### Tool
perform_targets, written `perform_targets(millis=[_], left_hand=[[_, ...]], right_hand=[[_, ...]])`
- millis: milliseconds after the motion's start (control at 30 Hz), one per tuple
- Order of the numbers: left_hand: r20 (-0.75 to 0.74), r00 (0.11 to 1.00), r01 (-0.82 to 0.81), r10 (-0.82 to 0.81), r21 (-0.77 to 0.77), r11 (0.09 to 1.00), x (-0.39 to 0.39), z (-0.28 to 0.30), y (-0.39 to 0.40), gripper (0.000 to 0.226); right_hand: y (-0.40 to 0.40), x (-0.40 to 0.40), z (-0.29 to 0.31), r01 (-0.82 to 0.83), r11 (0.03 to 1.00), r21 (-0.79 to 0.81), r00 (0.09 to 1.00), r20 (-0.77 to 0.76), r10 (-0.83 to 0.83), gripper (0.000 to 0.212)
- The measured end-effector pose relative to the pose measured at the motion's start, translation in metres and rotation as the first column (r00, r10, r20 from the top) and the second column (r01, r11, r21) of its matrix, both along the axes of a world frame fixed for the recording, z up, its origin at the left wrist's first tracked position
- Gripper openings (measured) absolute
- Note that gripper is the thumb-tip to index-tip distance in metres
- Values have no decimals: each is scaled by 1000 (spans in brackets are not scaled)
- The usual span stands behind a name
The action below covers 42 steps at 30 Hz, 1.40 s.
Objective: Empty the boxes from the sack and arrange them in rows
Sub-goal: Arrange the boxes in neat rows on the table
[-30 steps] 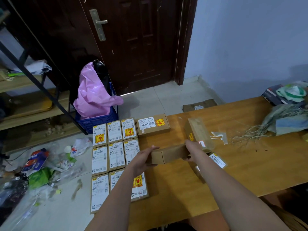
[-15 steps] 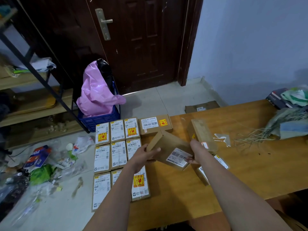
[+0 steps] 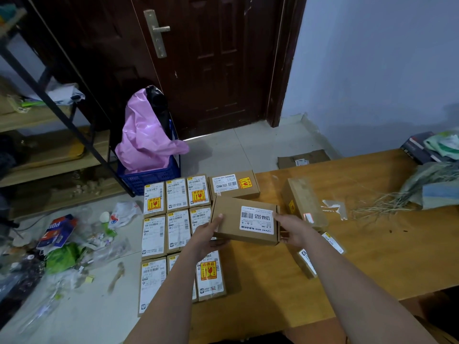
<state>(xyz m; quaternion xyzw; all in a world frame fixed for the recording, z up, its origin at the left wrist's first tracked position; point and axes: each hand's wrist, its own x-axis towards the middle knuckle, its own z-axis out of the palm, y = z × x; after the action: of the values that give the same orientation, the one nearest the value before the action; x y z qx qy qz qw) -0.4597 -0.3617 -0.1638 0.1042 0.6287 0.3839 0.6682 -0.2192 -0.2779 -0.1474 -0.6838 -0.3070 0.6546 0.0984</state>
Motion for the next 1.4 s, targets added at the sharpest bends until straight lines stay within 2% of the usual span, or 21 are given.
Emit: perform_targets(millis=[167,267,400,467,500,633,733,800,867,933,1033,1100,1233,1400], left_hand=[[-61,998,14,-11,49,999,-1,-2,11,59],[-113,993,-26,34,78,997,-4,-2,20,70],[-212,971,133,-114,76,988,-6,-3,28,66],[-230,958,190,-169,74,979,-4,-2,33,68],[-233,954,211,-187,79,974,-2,-2,36,70],[-224,951,240,-213,99,966,7,0,48,63],[-211,950,252,-230,84,964,8,0,53,50],[-202,953,246,-225,86,965,7,-3,56,58],[-209,951,249,-228,81,965,4,-6,55,63],[-222,938,284,-267,51,957,-1,-9,50,56],[-143,941,308,-307,-16,951,-8,-14,40,47],[-72,953,294,-296,-40,955,-11,-15,34,48],[-1,974,228,-228,3,974,-8,-15,32,51],[-153,984,104,-93,68,992,-7,-15,39,55]], right_hand=[[1,-9,-7,-107,994,-33,993,50,108,33],[4,-10,-10,-189,978,-90,976,88,197,46],[14,-10,-12,-322,944,68,929,213,302,90],[21,-13,-10,-400,905,146,905,221,364,93],[26,-15,-9,-407,899,163,908,176,380,94],[40,-26,1,-338,930,145,934,-67,350,88],[45,-28,0,-327,938,116,936,-96,339,83],[47,-26,-4,-288,952,107,950,-93,298,78],[47,-25,-6,-182,978,104,974,-119,194,71],[46,-24,-9,-11,995,101,988,-152,26,66],[44,-20,-18,269,961,69,945,-209,-250,56],[43,-18,-23,355,934,48,910,-246,-333,58],[38,-16,-27,393,918,53,896,-248,-369,65],[37,-16,-25,331,943,32,932,-165,-322,63]])
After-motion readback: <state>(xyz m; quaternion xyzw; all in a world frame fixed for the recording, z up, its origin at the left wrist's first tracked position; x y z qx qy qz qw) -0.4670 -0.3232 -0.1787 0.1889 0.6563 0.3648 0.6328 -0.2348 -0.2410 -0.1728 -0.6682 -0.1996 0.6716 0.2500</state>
